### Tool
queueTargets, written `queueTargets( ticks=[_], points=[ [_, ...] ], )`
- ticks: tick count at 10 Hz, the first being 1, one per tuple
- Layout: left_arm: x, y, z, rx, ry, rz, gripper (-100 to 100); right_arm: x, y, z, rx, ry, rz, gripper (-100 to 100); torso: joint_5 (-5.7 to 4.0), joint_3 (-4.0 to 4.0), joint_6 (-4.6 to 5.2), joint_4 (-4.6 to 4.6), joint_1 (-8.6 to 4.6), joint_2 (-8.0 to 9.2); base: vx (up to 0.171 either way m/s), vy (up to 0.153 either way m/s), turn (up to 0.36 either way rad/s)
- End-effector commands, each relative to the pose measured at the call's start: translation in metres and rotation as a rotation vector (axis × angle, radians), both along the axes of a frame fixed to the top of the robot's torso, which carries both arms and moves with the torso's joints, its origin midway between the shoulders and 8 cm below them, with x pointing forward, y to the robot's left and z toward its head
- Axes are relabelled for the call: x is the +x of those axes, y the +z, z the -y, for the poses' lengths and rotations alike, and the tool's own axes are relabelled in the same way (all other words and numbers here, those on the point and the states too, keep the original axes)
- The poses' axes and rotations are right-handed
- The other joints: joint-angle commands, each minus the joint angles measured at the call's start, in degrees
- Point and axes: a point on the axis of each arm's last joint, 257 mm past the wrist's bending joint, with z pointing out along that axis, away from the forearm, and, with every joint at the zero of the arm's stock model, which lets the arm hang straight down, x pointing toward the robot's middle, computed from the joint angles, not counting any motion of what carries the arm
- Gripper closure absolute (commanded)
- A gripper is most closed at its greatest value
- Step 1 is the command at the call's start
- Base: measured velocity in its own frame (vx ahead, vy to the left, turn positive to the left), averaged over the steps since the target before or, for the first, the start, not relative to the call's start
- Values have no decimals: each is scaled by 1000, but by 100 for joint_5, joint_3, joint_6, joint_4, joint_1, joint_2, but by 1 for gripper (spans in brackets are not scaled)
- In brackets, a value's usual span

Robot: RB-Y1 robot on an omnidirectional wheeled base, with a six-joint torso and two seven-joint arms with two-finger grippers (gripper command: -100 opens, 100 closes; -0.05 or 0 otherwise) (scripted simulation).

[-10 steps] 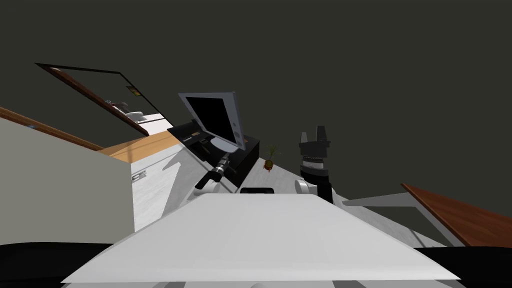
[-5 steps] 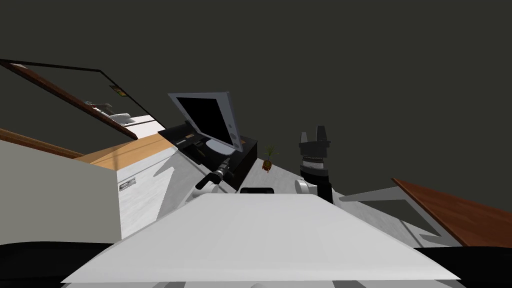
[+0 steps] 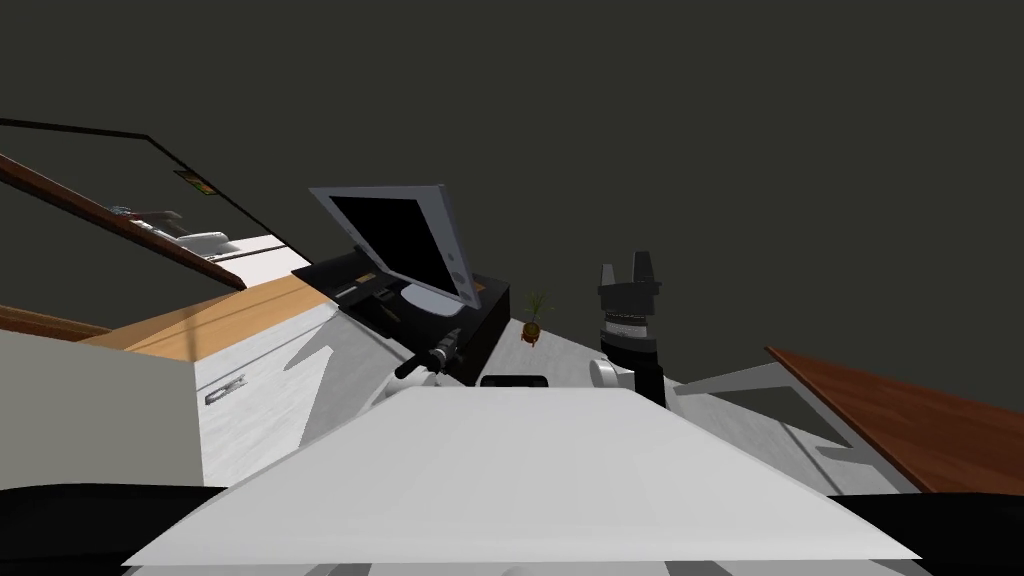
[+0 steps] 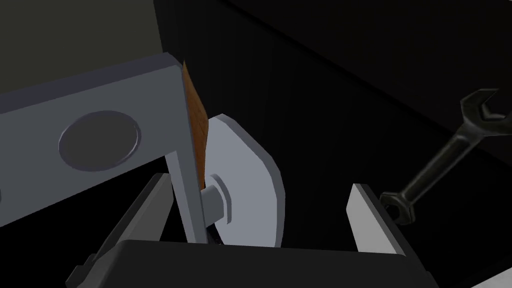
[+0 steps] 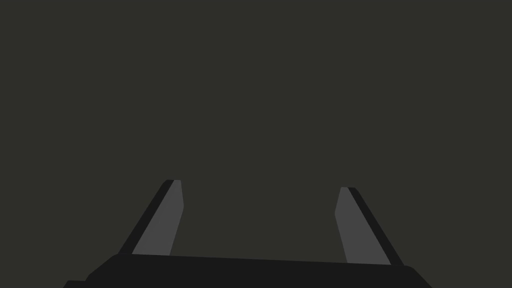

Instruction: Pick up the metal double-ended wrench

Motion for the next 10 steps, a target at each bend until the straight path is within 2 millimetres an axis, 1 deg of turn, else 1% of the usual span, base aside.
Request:
queueTargets(
  ticks=[1,2,4,5,7,8,10],
  points=[
    [-29,-32,-9,7,-1,-111,-100,0,0,0,0,0,0,0,0,0,0,0,0,0,127,17,-229],
    [-31,-34,-9,8,-1,-120,-100,0,0,0,0,0,0,0,0,-8,-1,-3,5,-14,95,12,-67],
    [-69,-70,-22,18,-3,-261,-100,0,0,0,0,0,0,0,-1,-5,-1,-2,-5,-8,100,-2,-183],
    [-71,-73,-23,18,0,-267,-100,0,0,0,0,0,0,0,0,-7,-2,-3,0,-12,79,26,-38],
    [-113,-105,-38,29,3,-403,-100,0,0,0,0,0,0,0,0,-6,-2,-2,0,-10,125,11,-157],
    [-114,-105,-38,29,3,-406,-100,0,0,0,0,0,0,0,-1,-12,-2,-5,2,-21,95,24,-59],
    [-158,-131,-54,38,8,-535,-100,0,0,0,0,0,0,0,0,-3,-2,-2,3,-5,97,20,-145]
  ],
)
